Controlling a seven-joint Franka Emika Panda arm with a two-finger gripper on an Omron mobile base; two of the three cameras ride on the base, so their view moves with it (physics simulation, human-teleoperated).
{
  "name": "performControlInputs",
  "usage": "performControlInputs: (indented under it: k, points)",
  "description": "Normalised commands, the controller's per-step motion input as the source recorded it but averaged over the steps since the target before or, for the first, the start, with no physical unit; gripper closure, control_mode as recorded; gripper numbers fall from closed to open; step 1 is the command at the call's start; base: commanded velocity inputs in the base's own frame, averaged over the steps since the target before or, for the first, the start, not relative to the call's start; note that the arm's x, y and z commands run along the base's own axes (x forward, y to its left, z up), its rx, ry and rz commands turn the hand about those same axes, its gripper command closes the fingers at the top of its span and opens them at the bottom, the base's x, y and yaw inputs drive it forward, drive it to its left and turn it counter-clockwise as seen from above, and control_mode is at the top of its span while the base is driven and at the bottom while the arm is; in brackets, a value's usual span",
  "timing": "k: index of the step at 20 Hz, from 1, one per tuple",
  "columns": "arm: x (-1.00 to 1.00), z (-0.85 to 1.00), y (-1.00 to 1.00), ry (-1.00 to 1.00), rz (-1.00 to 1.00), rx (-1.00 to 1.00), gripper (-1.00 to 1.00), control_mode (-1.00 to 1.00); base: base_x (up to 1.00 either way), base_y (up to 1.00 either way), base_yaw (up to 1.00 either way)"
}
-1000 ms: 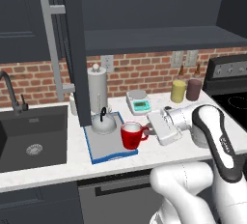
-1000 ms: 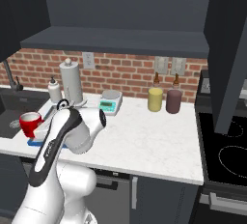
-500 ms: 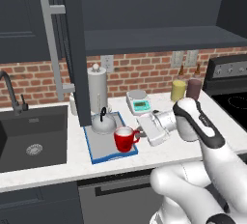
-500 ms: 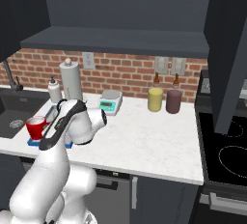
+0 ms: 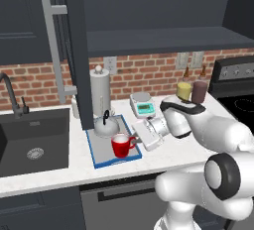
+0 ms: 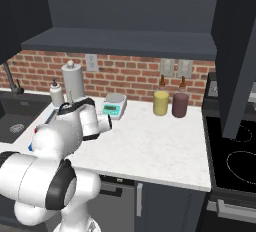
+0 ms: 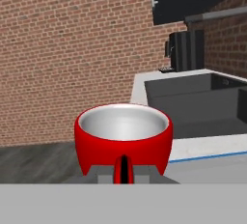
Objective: Pick the kettle from the counter and place it on the tray. Then pick the mug from the cabinet and place it on the tray. Then close the cabinet doors.
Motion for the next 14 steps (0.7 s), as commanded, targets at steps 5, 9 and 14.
performControlInputs:
  k: [5, 9, 14]
  points:
    - [0.50, -0.35, 0.00, 0.00, 0.01, 0.02, 1.00, -1.00, 0.00, 0.00, 0.00]
    - [0.48, -0.33, 0.02, 0.00, 0.00, 0.00, 1.00, -1.00, 0.00, 0.00, 0.00]
    - [0.42, -0.33, 0.09, 0.00, 0.00, 0.00, 1.00, -1.00, 0.00, 0.00, 0.00]
